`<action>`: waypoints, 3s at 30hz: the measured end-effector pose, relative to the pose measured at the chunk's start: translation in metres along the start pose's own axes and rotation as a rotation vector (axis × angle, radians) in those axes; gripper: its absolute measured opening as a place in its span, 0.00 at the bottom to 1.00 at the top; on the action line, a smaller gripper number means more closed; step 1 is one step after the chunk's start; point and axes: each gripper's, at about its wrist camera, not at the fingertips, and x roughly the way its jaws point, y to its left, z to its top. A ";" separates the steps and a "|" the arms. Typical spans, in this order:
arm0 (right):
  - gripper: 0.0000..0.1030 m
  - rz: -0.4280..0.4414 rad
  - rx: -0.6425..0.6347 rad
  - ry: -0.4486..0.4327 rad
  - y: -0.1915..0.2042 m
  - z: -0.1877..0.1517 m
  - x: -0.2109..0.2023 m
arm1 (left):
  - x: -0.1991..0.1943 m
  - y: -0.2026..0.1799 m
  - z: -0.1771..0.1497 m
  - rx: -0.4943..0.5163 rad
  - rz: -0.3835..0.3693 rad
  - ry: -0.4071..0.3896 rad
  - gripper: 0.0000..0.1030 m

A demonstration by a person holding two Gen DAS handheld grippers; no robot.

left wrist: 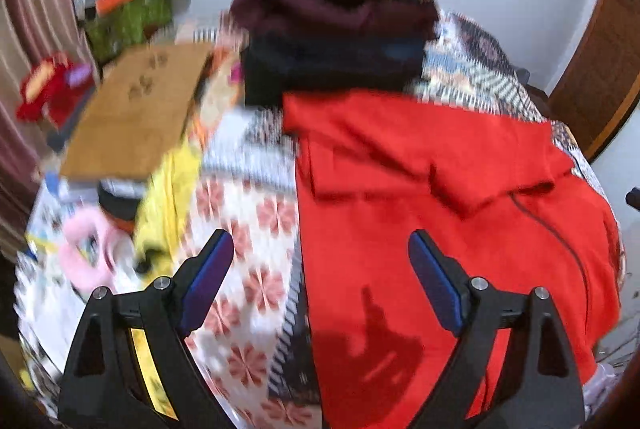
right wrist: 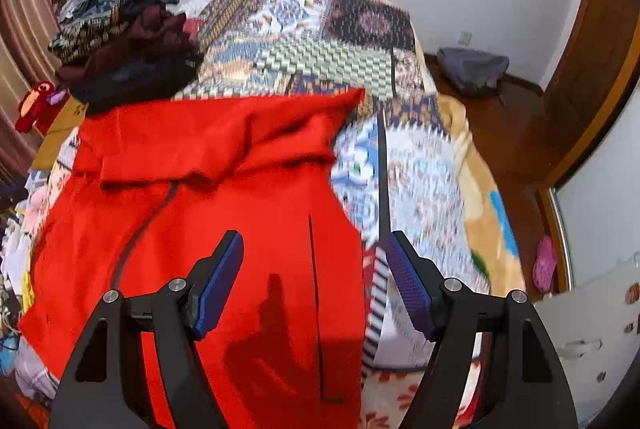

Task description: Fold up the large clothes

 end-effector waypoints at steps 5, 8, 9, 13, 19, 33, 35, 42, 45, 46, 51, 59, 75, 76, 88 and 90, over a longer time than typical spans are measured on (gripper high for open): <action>0.68 0.003 0.046 0.057 -0.010 -0.024 0.008 | 0.027 0.023 -0.037 -0.130 -0.089 0.132 0.86; 0.68 0.029 0.105 0.090 -0.018 -0.037 0.015 | 0.039 0.031 -0.053 -0.199 -0.132 0.189 0.86; 0.68 0.042 0.124 0.097 -0.019 -0.041 0.017 | 0.042 0.032 -0.058 -0.216 -0.152 0.206 0.86; 0.69 0.117 0.224 0.096 -0.025 -0.051 0.027 | 0.048 0.023 -0.071 -0.223 -0.205 0.230 0.86; 0.37 0.095 0.235 0.039 -0.017 -0.045 0.022 | 0.042 0.005 -0.077 -0.199 -0.282 0.200 0.60; 0.13 0.208 0.179 -0.111 -0.006 0.021 0.008 | 0.014 -0.009 0.007 -0.157 -0.289 -0.004 0.04; 0.13 0.189 0.181 -0.119 -0.004 0.028 0.016 | 0.010 -0.006 0.023 -0.152 -0.251 -0.051 0.04; 0.14 0.122 0.189 -0.019 -0.009 0.028 0.067 | 0.058 0.005 0.036 -0.157 -0.142 0.010 0.05; 0.21 0.122 0.196 0.013 -0.013 0.022 0.073 | 0.084 -0.001 0.026 -0.122 -0.083 0.076 0.07; 0.23 0.128 0.198 0.021 -0.014 0.021 0.072 | 0.089 -0.002 0.022 -0.116 -0.079 0.098 0.08; 0.40 0.128 0.201 0.049 -0.020 0.016 0.055 | 0.084 -0.001 0.004 -0.101 -0.087 0.136 0.31; 0.45 0.134 0.193 0.067 -0.023 -0.013 0.036 | 0.053 0.008 -0.029 -0.096 -0.116 0.148 0.54; 0.31 0.058 0.214 0.012 -0.006 -0.055 0.017 | 0.028 0.008 -0.095 -0.160 -0.254 0.156 0.39; 0.23 0.055 0.202 0.005 -0.005 -0.054 0.015 | 0.027 0.007 -0.096 -0.159 -0.286 0.155 0.31; 0.10 0.236 0.162 -0.090 0.002 0.017 -0.002 | -0.009 -0.021 -0.031 -0.094 -0.374 0.008 0.04; 0.10 0.258 0.157 -0.112 0.002 0.042 0.002 | -0.019 -0.021 -0.003 -0.090 -0.383 -0.046 0.04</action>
